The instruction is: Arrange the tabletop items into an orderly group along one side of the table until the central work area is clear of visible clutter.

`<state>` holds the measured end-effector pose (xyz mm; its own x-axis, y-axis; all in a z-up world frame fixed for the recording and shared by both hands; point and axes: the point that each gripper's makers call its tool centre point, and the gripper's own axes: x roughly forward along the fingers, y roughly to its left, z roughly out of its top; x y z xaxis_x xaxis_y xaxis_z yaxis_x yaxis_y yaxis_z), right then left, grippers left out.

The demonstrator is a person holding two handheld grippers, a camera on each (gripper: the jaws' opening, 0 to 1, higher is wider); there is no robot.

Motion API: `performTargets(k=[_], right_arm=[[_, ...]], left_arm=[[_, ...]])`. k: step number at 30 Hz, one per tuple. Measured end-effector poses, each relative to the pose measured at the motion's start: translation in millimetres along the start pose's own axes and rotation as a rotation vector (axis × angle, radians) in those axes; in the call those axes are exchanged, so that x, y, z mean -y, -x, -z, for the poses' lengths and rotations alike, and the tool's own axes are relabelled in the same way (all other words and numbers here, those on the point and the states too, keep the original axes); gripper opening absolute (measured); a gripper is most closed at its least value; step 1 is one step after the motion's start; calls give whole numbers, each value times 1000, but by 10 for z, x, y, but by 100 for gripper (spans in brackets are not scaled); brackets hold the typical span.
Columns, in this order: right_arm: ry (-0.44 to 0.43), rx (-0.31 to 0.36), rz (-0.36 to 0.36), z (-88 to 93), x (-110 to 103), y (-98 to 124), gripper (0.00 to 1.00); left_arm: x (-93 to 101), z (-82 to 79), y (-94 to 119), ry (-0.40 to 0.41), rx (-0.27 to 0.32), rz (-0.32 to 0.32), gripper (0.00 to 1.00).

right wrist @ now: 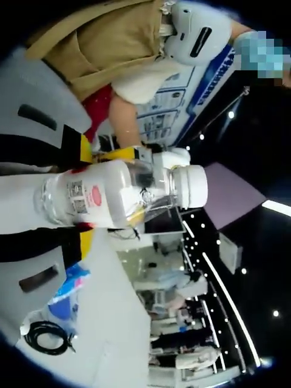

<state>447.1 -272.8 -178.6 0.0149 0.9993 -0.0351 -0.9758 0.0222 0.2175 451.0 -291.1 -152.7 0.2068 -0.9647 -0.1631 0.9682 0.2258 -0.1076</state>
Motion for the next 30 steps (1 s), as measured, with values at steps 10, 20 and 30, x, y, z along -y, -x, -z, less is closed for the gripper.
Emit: performTargets(k=[10, 20, 30], right_arm=[[6, -11, 47, -37, 63, 13, 34], [11, -29, 130, 11, 228, 23, 32], [7, 16, 176, -143, 349, 112, 33]], left_arm=[[-107, -28, 23, 60, 3, -43, 34], [-238, -142, 101, 95, 60, -132, 39], [-405, 82, 214, 99, 9, -262, 59]])
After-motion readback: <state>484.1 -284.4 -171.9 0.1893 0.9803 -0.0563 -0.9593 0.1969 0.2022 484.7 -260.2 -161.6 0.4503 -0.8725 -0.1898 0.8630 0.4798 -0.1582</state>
